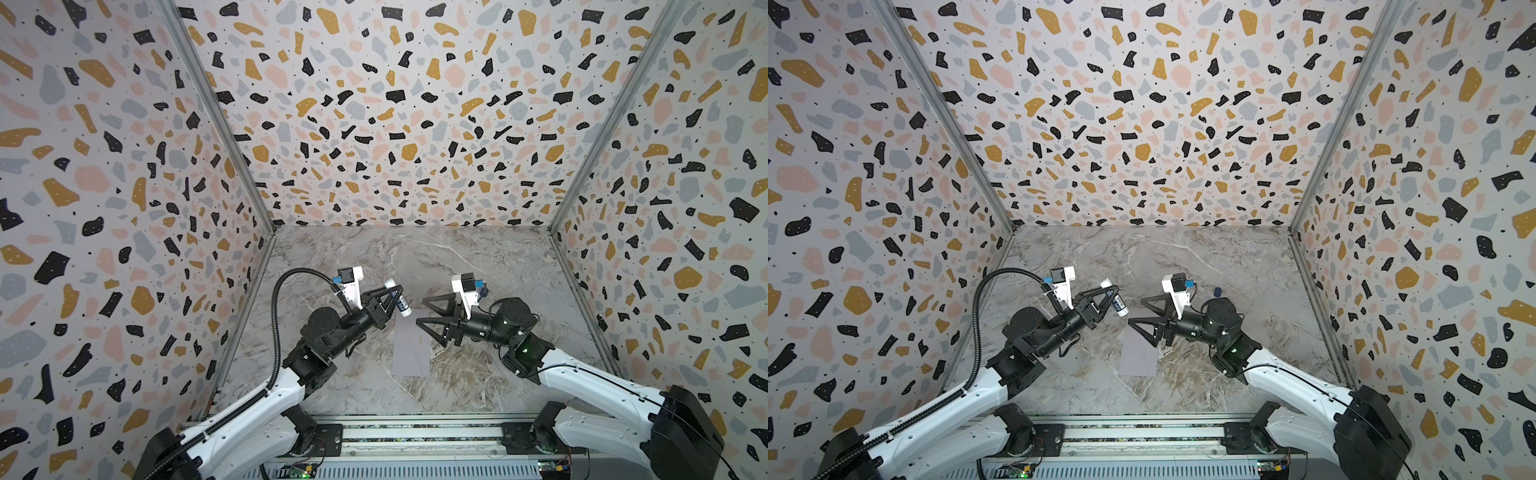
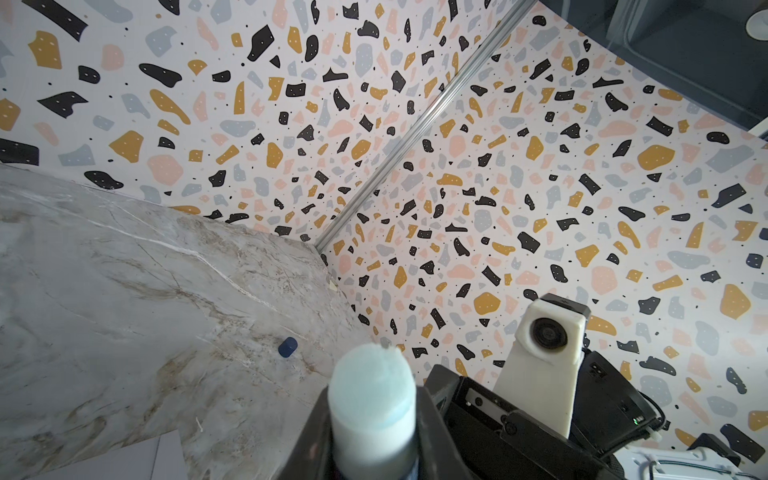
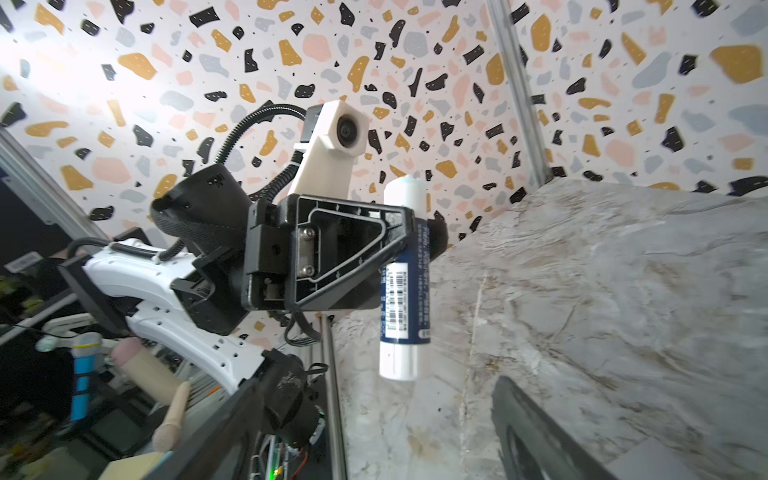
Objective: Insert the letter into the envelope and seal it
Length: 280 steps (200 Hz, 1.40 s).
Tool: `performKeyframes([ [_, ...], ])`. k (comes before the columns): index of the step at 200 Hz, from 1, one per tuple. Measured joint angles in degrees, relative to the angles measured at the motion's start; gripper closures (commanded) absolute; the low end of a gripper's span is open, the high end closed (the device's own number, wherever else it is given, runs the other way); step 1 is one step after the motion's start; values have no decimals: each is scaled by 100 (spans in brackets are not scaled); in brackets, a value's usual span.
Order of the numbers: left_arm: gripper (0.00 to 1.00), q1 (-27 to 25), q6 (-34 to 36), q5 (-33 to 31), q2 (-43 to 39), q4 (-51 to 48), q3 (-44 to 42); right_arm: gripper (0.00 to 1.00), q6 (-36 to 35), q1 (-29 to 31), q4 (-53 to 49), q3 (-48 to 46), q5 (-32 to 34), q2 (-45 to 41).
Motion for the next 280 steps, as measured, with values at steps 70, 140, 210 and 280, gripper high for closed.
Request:
performKeyframes([
  [70,100,0,-39,85,0,122,0,34,999,-4,903,2,-542,719],
  [140,100,0,-70,87,0,229,0,43,1268,-4,1239,20,-452,968],
  [210,100,0,-107,87,0,229,0,56,1456,4,1563,83,-407,1193],
  [280,100,0,-192,94,2,275,0,76,1504,48,1637,162,-326,1300],
])
